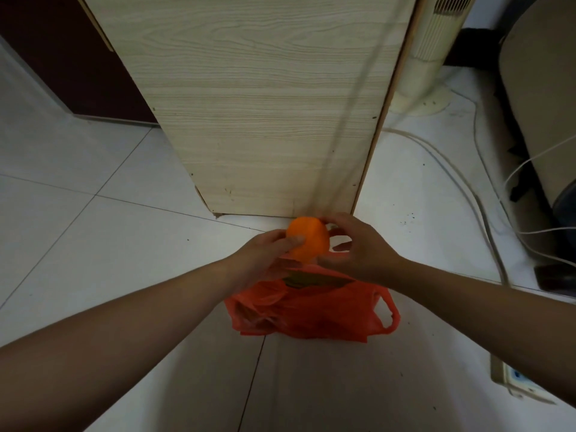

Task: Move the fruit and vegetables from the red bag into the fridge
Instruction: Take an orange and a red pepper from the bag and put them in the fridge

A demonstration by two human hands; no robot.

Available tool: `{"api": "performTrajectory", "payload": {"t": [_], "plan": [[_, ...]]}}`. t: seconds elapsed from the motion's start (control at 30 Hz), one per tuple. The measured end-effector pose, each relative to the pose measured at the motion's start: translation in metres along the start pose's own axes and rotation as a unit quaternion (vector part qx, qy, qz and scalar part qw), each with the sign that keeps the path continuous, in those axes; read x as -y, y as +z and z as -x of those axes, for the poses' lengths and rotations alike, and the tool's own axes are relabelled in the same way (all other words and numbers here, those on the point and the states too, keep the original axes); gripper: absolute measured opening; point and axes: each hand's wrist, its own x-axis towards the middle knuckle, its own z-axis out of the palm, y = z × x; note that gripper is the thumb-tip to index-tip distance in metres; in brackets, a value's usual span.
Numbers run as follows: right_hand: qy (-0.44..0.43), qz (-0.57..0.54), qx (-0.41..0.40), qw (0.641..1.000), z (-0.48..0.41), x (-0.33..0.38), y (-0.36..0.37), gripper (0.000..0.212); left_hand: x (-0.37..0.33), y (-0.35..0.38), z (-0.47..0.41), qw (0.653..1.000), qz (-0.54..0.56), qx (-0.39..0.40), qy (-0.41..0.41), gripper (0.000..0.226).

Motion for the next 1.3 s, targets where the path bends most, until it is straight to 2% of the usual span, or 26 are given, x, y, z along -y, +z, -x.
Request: {"api": "performTrajectory", "payload": {"t": [0.17, 0.27, 0.33, 0.43, 0.53, 0.67, 0.77, 0.83, 0.93, 1.1, 1.2, 1.3], "plan": [[0.024, 0.012, 0.015, 1.0, -0.004, -0.003, 0.0, 0.071, 0.006, -0.009, -0.003, 0.998, -0.046, -0.032, 0.027, 0.053], [0.029, 0.052, 0.041, 0.997, -0.007, -0.006, -0.001, 0.071, 0.008, -0.012, -0.005, 0.987, -0.133, -0.064, 0.058, 0.057], [0.04, 0.102, 0.07, 0.991, -0.007, -0.015, -0.004, 0.068, 0.009, -0.017, -0.005, 0.954, -0.258, -0.092, 0.123, 0.064], [0.057, 0.168, 0.103, 0.979, 0.0, -0.03, -0.008, 0.067, 0.011, -0.031, -0.005, 0.859, -0.45, -0.116, 0.217, 0.077], [0.101, 0.18, 0.134, 0.969, 0.009, -0.041, -0.003, 0.07, 0.015, -0.046, -0.006, 0.83, -0.52, -0.101, 0.176, 0.081], [0.154, 0.185, 0.204, 0.949, 0.025, -0.058, 0.013, 0.067, 0.041, -0.056, -0.004, 0.829, -0.556, -0.045, 0.041, 0.087], [0.169, 0.221, 0.255, 0.926, 0.035, -0.064, 0.022, 0.086, 0.052, -0.052, -0.002, 0.838, -0.545, -0.01, 0.019, 0.087], [0.163, 0.251, 0.266, 0.916, 0.039, -0.067, 0.025, 0.091, 0.051, -0.048, -0.002, 0.837, -0.547, 0.008, 0.021, 0.085], [0.145, 0.27, 0.26, 0.916, 0.039, -0.071, 0.025, 0.086, 0.053, -0.044, -0.004, 0.83, -0.556, 0.022, 0.026, 0.085], [0.12, 0.291, 0.245, 0.917, 0.035, -0.073, 0.024, 0.073, 0.058, -0.039, -0.007, 0.843, -0.535, 0.022, 0.046, 0.087], [0.106, 0.325, 0.234, 0.91, 0.033, -0.071, 0.019, 0.07, 0.059, -0.038, -0.006, 0.849, -0.527, 0.02, 0.01, 0.084], [0.066, 0.408, 0.177, 0.893, 0.029, -0.065, 0.01, 0.064, 0.054, -0.031, -0.003, 0.843, -0.534, 0.042, -0.044, 0.079]]}}
